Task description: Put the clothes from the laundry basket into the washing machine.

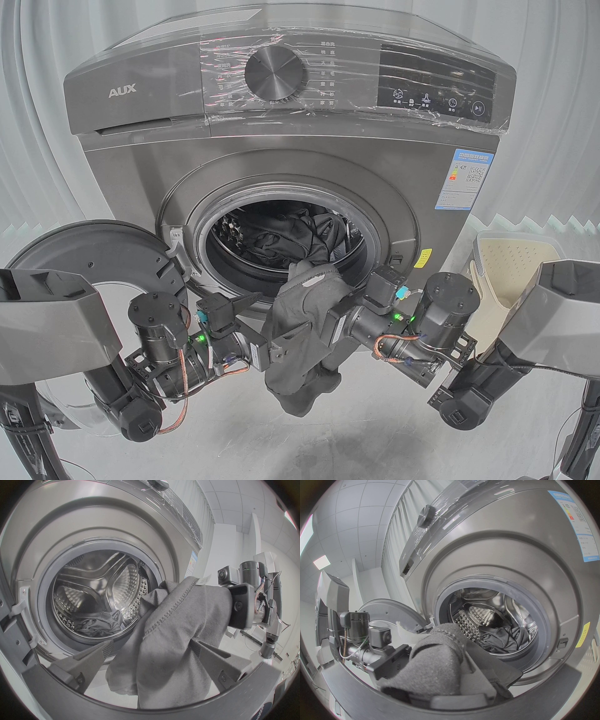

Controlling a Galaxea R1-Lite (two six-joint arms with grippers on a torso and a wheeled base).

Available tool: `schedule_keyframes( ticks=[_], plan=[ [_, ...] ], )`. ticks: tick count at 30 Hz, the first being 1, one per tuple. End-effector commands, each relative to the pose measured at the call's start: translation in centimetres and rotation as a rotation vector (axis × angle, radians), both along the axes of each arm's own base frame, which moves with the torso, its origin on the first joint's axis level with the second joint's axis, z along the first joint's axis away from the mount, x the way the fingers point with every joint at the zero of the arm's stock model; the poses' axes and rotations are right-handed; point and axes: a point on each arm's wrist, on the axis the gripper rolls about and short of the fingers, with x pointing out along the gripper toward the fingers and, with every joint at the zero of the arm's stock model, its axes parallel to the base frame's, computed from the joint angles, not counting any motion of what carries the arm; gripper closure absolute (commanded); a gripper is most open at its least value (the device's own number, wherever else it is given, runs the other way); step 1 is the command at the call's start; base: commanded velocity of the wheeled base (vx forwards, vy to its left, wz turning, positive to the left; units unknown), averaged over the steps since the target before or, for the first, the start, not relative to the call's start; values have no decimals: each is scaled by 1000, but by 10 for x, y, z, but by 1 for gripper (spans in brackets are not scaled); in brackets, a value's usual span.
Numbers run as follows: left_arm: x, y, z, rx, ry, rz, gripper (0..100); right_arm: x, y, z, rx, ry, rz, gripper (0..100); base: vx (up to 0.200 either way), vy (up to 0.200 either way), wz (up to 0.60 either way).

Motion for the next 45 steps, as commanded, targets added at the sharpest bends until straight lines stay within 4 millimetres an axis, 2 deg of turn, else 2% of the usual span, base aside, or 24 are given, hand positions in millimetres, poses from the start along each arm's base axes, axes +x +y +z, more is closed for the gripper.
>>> schedule_keyframes(
  ticks=[1, 8, 16, 23, 24, 30, 33, 39, 40, 43, 45],
  plan=[
    [2, -4, -4, 4, 4, -15, 0, -7, 7, -1, -4, 4, 27, 100, 0, 0, 0],
    [5, -7, -23, 36, 51, -33, 0, -17, 16, 1, 1, 0, 59, 100, 0, 0, 0],
    [28, -17, -30, 15, 24, -21, 0, -25, 20, -1, -3, 12, 87, 100, 0, 0, 0],
    [38, -26, -32, 0, 1, -19, 0, -30, 23, -3, -1, 25, 101, 100, 0, 0, 0],
    [38, -26, -31, -2, -1, -19, 100, -30, 23, -3, -2, 26, 101, 100, 0, 0, 0],
    [38, -22, -28, -5, -4, -7, 100, -23, 17, -6, -8, 35, 72, 100, 0, 0, 0],
    [36, -19, -20, -11, -21, 7, 100, -16, 5, -11, -23, 61, 25, 100, 0, 0, 0],
    [33, -11, -11, -19, -32, 61, 100, -23, -13, -28, -87, 121, -1, 100, 0, 0, 0],
    [33, -11, -11, -19, -32, 62, 100, -25, -13, -28, -88, 126, 2, 0, 0, 0, 0],
    [31, -11, -2, -34, -52, 62, 100, -33, -16, -34, -119, 162, 3, 0, 0, 0, 0],
    [27, -9, 6, -48, -61, 62, 100, -50, -32, -47, -195, 219, 5, 0, 0, 0, 0]
  ],
)
